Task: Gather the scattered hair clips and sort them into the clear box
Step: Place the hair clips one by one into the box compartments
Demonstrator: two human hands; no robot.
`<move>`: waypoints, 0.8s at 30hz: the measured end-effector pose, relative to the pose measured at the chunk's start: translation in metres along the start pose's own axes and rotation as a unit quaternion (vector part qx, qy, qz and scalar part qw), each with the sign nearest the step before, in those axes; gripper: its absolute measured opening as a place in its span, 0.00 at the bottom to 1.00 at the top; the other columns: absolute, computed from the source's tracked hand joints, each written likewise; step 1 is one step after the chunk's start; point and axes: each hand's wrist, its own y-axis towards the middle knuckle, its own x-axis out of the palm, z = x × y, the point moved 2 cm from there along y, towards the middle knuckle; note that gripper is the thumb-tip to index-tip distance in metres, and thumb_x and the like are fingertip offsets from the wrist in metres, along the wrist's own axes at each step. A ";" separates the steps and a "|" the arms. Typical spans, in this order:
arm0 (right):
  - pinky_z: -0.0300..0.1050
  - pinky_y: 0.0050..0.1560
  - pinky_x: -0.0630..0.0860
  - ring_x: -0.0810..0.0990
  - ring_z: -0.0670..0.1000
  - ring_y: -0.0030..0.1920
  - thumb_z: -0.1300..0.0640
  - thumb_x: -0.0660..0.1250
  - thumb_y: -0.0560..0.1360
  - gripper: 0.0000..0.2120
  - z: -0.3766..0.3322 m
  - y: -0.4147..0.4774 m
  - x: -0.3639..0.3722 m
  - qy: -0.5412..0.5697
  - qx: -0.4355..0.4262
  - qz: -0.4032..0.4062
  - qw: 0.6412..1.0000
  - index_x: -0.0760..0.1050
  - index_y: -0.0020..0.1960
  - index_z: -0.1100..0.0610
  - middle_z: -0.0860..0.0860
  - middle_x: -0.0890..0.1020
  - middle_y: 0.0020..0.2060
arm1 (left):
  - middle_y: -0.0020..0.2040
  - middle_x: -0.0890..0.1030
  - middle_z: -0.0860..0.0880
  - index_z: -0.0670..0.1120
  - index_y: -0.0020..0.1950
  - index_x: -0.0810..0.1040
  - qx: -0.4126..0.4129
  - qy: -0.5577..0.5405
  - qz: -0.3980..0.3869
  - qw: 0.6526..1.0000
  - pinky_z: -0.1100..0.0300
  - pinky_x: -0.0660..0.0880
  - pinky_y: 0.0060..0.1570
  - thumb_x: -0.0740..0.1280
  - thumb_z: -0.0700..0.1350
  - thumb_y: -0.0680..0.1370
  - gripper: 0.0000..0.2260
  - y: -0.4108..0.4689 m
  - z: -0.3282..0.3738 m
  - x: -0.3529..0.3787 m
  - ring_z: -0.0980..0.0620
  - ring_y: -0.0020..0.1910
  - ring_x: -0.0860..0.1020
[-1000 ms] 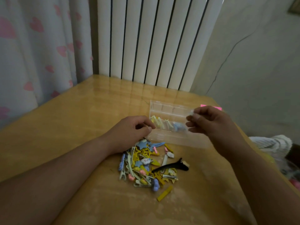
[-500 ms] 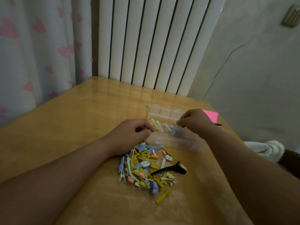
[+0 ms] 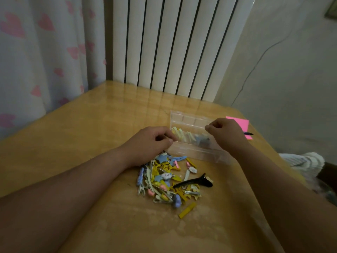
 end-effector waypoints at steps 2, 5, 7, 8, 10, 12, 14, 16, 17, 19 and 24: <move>0.49 0.49 0.80 0.81 0.48 0.45 0.50 0.71 0.81 0.09 0.001 -0.010 -0.003 0.027 -0.020 0.031 0.999 0.83 0.51 0.55 0.47 0.84 0.43 | 0.47 0.84 0.51 0.54 0.57 0.86 -0.003 0.001 0.002 1.000 0.68 0.76 0.43 0.68 0.46 0.85 0.07 0.000 0.000 0.000 0.62 0.42 0.80; 0.44 0.47 0.78 0.81 0.44 0.44 0.51 0.70 0.81 0.08 -0.011 -0.034 -0.013 0.061 -0.066 0.084 0.992 0.84 0.51 0.54 0.45 0.83 0.42 | 0.48 0.85 0.50 0.53 0.57 0.86 -0.006 0.002 0.003 1.000 0.70 0.75 0.42 0.68 0.46 0.85 0.07 -0.001 0.000 -0.001 0.61 0.42 0.81; 0.38 0.41 0.73 0.80 0.41 0.41 0.52 0.70 0.81 0.06 -0.021 -0.054 -0.022 0.089 -0.095 0.089 0.988 0.84 0.50 0.54 0.44 0.83 0.40 | 0.49 0.85 0.50 0.53 0.57 0.86 -0.009 0.006 0.003 1.000 0.71 0.76 0.42 0.68 0.46 0.85 0.07 -0.001 0.000 -0.001 0.58 0.44 0.83; 0.36 0.40 0.73 0.80 0.41 0.39 0.52 0.71 0.81 0.06 -0.026 -0.063 -0.025 0.100 -0.109 0.067 0.987 0.84 0.49 0.53 0.44 0.83 0.39 | 0.50 0.85 0.50 0.53 0.57 0.86 -0.010 0.007 0.003 1.000 0.71 0.76 0.42 0.68 0.46 0.85 0.07 -0.001 0.001 0.000 0.57 0.46 0.83; 0.30 0.37 0.74 0.81 0.41 0.39 0.52 0.72 0.80 0.04 -0.034 -0.078 -0.029 0.103 -0.127 -0.026 0.986 0.83 0.47 0.49 0.44 0.84 0.37 | 0.50 0.86 0.51 0.53 0.57 0.86 -0.011 0.008 0.003 1.000 0.72 0.75 0.42 0.68 0.46 0.85 0.07 0.000 0.001 -0.001 0.56 0.46 0.83; 0.31 0.38 0.74 0.82 0.40 0.39 0.52 0.73 0.79 0.03 -0.040 -0.086 -0.026 0.063 -0.140 -0.129 0.980 0.84 0.46 0.46 0.41 0.84 0.37 | 0.49 0.86 0.52 0.53 0.57 0.86 -0.010 0.009 0.004 1.000 0.72 0.75 0.42 0.68 0.46 0.85 0.07 0.000 0.000 -0.001 0.58 0.45 0.83; 0.35 0.42 0.76 0.82 0.40 0.41 0.52 0.75 0.78 0.02 -0.041 -0.089 -0.021 -0.007 -0.145 -0.192 0.971 0.85 0.47 0.45 0.41 0.85 0.39 | 0.47 0.85 0.53 0.54 0.57 0.86 -0.006 0.012 0.004 1.000 0.71 0.75 0.43 0.68 0.46 0.85 0.07 0.000 0.000 -0.001 0.61 0.43 0.82; 0.37 0.42 0.76 0.82 0.40 0.42 0.49 0.75 0.78 0.03 -0.043 -0.092 -0.016 -0.088 -0.147 -0.230 0.958 0.85 0.51 0.44 0.41 0.85 0.43 | 0.46 0.84 0.53 0.53 0.57 0.86 -0.003 0.014 0.004 1.000 0.71 0.75 0.42 0.68 0.46 0.84 0.07 0.000 -0.001 -0.001 0.61 0.43 0.81; 0.37 0.41 0.75 0.81 0.40 0.42 0.48 0.75 0.78 0.04 -0.043 -0.093 -0.013 -0.125 -0.150 -0.240 0.951 0.85 0.52 0.43 0.41 0.83 0.43 | 0.46 0.84 0.52 0.53 0.57 0.86 -0.002 0.015 0.004 1.000 0.70 0.75 0.43 0.68 0.46 0.84 0.07 0.000 -0.001 -0.001 0.60 0.43 0.80; 0.40 0.41 0.75 0.79 0.41 0.41 0.46 0.74 0.78 0.06 -0.044 -0.094 -0.010 -0.171 -0.155 -0.247 0.941 0.84 0.55 0.42 0.41 0.81 0.44 | 0.46 0.84 0.52 0.53 0.57 0.86 0.000 0.015 0.003 1.000 0.69 0.75 0.43 0.68 0.45 0.84 0.07 0.001 -0.001 -0.001 0.60 0.43 0.80; 0.43 0.44 0.78 0.79 0.43 0.43 0.45 0.74 0.78 0.06 -0.044 -0.095 -0.010 -0.186 -0.144 -0.238 0.942 0.83 0.52 0.45 0.41 0.80 0.44 | 0.46 0.85 0.53 0.56 0.56 0.86 -0.003 0.008 0.000 1.000 0.65 0.77 0.45 0.68 0.46 0.84 0.07 0.001 -0.002 -0.001 0.58 0.43 0.81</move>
